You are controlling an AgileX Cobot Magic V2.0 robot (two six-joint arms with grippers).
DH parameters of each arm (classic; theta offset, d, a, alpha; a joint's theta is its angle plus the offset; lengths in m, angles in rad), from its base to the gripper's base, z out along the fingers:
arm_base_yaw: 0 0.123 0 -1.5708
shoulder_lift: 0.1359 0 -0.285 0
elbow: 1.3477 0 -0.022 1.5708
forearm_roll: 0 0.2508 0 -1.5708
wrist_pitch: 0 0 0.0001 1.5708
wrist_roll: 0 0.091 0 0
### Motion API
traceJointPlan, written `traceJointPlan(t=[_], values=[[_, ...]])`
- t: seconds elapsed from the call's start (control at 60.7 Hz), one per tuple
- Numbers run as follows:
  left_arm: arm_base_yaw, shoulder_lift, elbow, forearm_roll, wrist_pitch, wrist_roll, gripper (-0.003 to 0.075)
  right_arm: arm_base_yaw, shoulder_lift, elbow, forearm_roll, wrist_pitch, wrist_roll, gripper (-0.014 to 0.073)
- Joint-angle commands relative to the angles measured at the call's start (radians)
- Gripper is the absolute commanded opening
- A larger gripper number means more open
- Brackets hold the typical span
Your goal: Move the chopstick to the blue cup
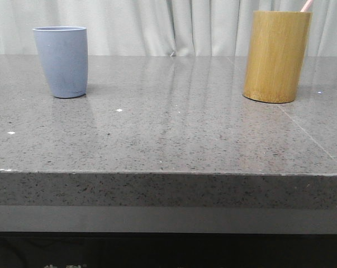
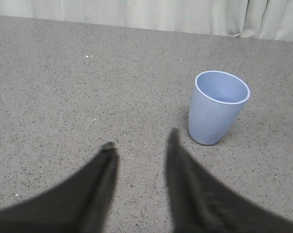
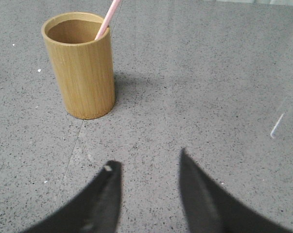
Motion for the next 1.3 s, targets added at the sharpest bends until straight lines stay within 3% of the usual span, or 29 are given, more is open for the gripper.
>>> traceJointPlan(t=[0.0,0.049,0.313,0.692,1.285], values=[[0.002,0.006,-0.028,-0.003,-0.096,0.003,0.0536,-0.002,0.008,-0.028,-0.011,-0.058,-0.013,0.0487],[0.002,0.006,-0.028,-0.003,-0.104,0.003,0.056,-0.002,0.008,-0.028,-0.011,-0.048,-0.013,0.0501],[-0.074,0.119,-0.147,-0.017,-0.076,0.003,0.051,-0.002,0.008,-0.026,0.019,-0.055,-0.013,0.05],[-0.147,0.541,-0.534,-0.017,0.199,0.003,0.0421,-0.002,0.008,-0.026,0.02,-0.077,-0.013,0.05],[-0.154,1.084,-1.03,-0.024,0.466,0.003,0.042,-0.002,0.008,-0.026,0.02,-0.099,-0.013,0.05]])
